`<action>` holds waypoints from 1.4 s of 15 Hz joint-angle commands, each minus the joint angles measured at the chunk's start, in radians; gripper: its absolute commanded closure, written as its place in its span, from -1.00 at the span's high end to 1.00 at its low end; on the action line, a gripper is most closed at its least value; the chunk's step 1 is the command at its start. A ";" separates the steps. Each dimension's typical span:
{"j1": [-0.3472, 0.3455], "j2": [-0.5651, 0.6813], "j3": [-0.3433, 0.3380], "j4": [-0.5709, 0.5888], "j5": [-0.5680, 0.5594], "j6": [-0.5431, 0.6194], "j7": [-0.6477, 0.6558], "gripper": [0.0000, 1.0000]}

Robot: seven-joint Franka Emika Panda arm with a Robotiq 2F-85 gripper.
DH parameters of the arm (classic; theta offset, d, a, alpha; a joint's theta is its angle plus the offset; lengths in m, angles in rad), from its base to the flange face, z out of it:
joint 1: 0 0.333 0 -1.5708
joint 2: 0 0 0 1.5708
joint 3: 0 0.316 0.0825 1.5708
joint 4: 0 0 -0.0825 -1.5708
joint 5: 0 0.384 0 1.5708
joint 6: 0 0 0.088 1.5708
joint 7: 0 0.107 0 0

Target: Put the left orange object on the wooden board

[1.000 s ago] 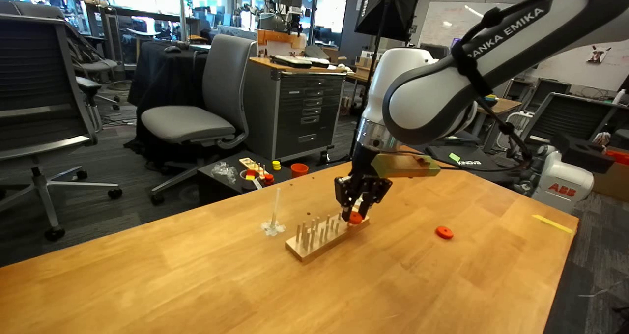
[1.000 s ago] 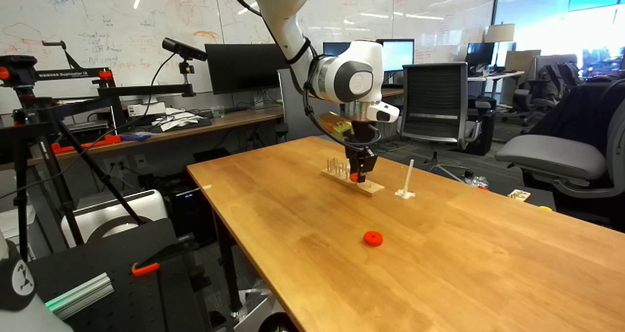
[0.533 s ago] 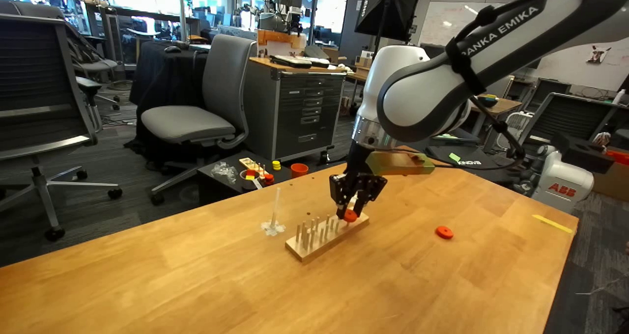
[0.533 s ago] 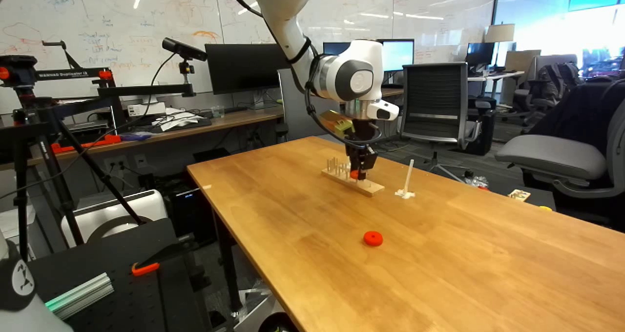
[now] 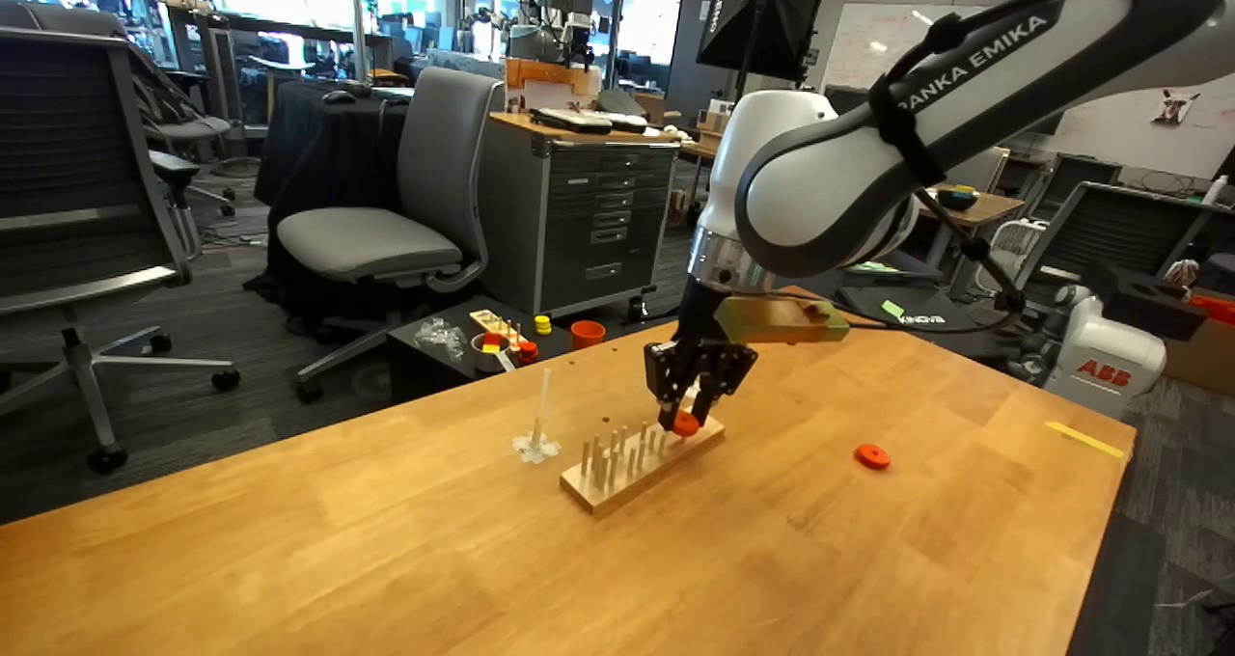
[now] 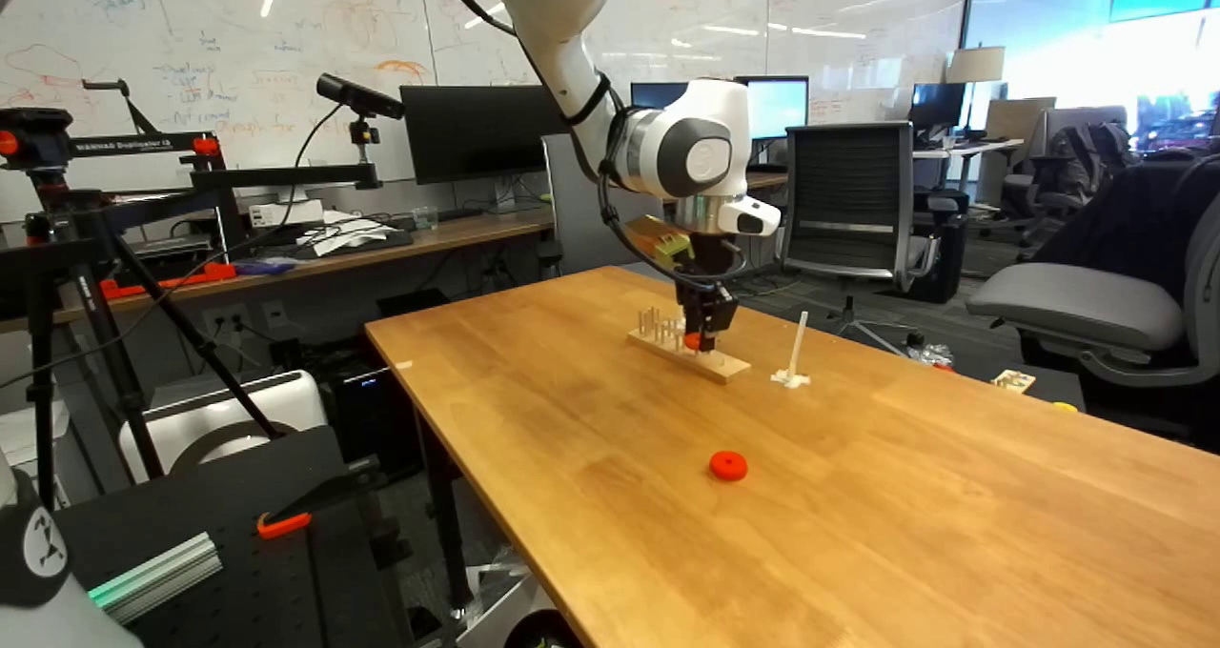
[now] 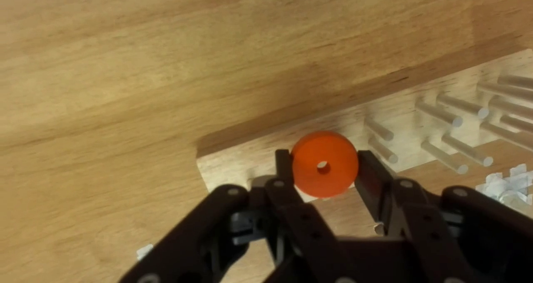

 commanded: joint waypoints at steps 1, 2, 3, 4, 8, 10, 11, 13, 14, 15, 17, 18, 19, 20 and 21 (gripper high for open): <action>-0.014 0.018 0.009 0.023 0.039 -0.028 -0.027 -0.65; -0.016 0.017 0.009 0.021 0.045 -0.030 -0.027 -0.65; -0.017 0.017 0.010 0.020 0.049 -0.032 -0.026 -0.65; -0.017 0.016 0.009 0.019 0.052 -0.035 -0.026 -0.65; -0.018 0.025 0.012 0.018 0.060 -0.042 -0.028 -0.65; -0.018 0.035 0.013 0.019 0.061 -0.043 -0.028 -0.65; -0.017 0.039 0.013 0.021 0.061 -0.044 -0.028 -0.65; -0.018 0.039 0.013 0.023 0.062 -0.048 -0.027 -0.65; -0.018 0.037 0.013 0.024 0.061 -0.054 -0.027 0.14; -0.017 0.030 0.013 0.022 0.058 -0.066 -0.030 0.39; -0.014 0.007 0.004 0.021 0.046 -0.091 -0.030 0.68; -0.014 -0.007 -0.001 0.020 0.041 -0.104 -0.031 0.82; -0.012 -0.033 -0.009 0.018 0.031 -0.119 -0.032 0.96; -0.011 -0.053 -0.014 0.022 0.024 -0.137 -0.037 1.00; -0.011 -0.080 -0.017 0.026 0.017 -0.167 -0.045 1.00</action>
